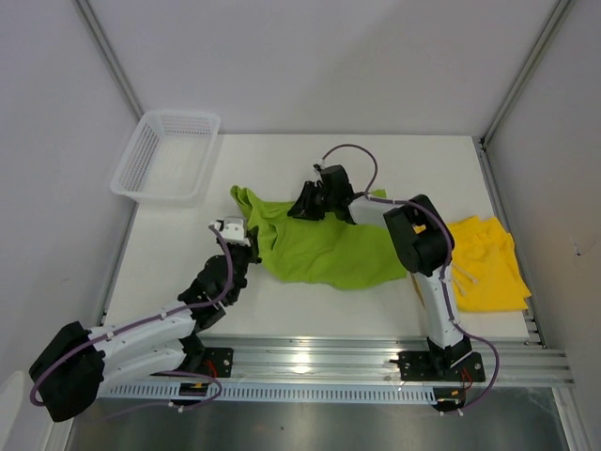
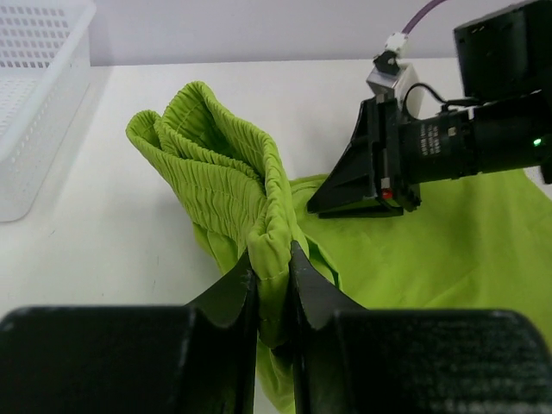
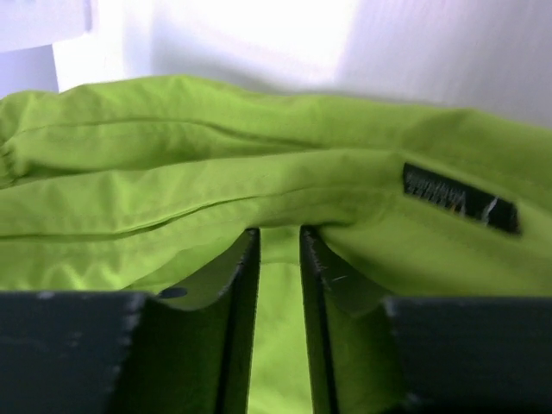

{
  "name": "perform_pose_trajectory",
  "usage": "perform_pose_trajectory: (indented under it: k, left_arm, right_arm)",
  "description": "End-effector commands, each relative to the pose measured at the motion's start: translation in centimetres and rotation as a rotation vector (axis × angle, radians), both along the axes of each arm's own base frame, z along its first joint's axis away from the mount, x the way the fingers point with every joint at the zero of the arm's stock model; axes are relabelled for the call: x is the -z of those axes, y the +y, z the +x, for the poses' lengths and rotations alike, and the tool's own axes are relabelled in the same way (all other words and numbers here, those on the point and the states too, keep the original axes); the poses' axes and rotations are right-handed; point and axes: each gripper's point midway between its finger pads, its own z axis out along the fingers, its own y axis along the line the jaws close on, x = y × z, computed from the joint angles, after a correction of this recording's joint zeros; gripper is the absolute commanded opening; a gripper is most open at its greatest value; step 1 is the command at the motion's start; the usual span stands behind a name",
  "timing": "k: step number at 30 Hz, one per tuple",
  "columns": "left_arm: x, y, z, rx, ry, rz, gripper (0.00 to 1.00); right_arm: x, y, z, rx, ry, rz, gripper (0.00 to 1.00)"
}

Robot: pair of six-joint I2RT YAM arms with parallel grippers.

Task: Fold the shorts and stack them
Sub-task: Fold the shorts

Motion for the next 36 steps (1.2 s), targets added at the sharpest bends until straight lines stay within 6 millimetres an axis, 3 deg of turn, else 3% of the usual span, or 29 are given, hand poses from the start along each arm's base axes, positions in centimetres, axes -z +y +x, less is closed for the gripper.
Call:
perform_pose_trajectory:
  k: [1,3,4,8,13,15,18,24,28,30,36]
  left_arm:
    - [-2.7,-0.4,0.5,-0.027,-0.065,0.025,0.00]
    - [-2.2,-0.6,0.6,-0.036,-0.056,0.052,0.00]
    - [-2.2,-0.8,0.6,-0.031,-0.055,0.058,0.00]
    - [-2.5,-1.5,0.9,-0.050,-0.056,0.127,0.00]
    - [-3.4,-2.8,0.8,-0.049,-0.070,0.178,0.00]
    - [-4.3,-3.3,0.9,-0.047,-0.081,0.178,0.00]
    - [-5.2,-4.1,0.8,-0.033,-0.090,0.206,0.00]
    - [-7.0,-5.5,0.6,-0.031,-0.124,0.282,0.00]
    - [-7.2,-5.7,0.5,-0.012,-0.126,0.286,0.00]
    - [-7.2,-5.8,0.4,0.000,-0.126,0.290,0.00]
    - [-7.9,-5.7,0.0,0.019,-0.134,0.290,0.00]
  right_arm:
    - [-7.9,-1.2,0.2,0.004,-0.116,0.063,0.33]
    - [-9.3,-2.8,0.1,0.013,-0.133,0.058,0.39]
    - [-11.1,-3.7,-0.3,0.022,-0.156,0.060,0.40]
    - [-12.5,-8.8,-1.1,0.090,-0.174,-0.057,0.43]
    - [-11.7,-15.7,-1.7,0.198,-0.134,-0.191,0.42]
    - [-10.3,-18.8,-2.5,0.261,-0.102,-0.234,0.42]
    - [-8.1,-21.7,-3.9,0.332,-0.055,-0.339,0.41]
    - [-4.2,-22.8,-6.5,0.323,0.035,-0.431,0.40]
    - [-3.6,-21.1,-7.7,0.284,0.010,-0.494,0.39]
    - [-3.0,-21.2,-8.1,0.290,0.012,-0.550,0.39]
    - [0.1,-20.8,-9.8,0.252,0.057,-0.731,0.38]
